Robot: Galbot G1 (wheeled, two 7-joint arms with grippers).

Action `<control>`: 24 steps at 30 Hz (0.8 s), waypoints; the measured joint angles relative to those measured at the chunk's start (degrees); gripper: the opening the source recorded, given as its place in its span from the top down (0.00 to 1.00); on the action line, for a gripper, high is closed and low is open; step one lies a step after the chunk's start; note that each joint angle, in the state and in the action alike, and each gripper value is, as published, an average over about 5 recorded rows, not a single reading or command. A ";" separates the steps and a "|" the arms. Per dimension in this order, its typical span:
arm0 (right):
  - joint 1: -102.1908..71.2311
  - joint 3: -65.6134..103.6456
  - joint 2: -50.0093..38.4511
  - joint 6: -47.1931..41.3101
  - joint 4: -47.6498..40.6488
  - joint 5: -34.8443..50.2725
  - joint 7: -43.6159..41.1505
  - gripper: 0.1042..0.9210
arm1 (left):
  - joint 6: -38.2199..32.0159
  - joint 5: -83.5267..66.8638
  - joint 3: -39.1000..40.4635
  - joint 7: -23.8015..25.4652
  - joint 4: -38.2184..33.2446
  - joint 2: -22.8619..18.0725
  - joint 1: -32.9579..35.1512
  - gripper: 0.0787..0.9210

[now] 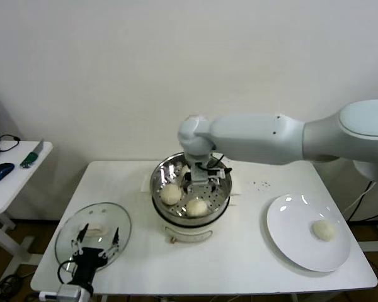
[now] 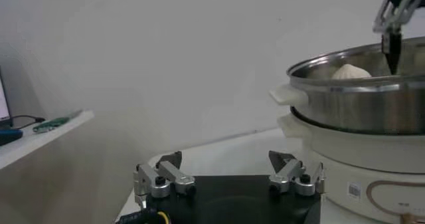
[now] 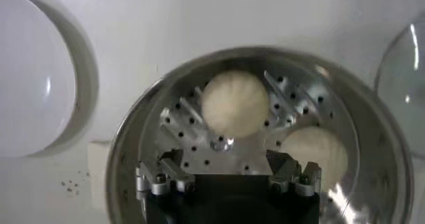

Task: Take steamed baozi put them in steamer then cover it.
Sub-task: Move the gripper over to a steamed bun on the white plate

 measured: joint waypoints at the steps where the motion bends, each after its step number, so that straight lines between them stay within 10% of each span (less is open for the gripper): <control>1: 0.60 -0.41 -0.62 -1.00 -0.44 1.00 0.62 0.12 | 0.02 0.07 0.09 -0.05 -0.13 0.12 0.04 0.12; 24: 0.06 -1.23 -32.41 -33.41 3.28 19.90 4.18 0.12 | 1.32 1.69 1.71 -0.05 -2.86 1.78 -0.20 0.12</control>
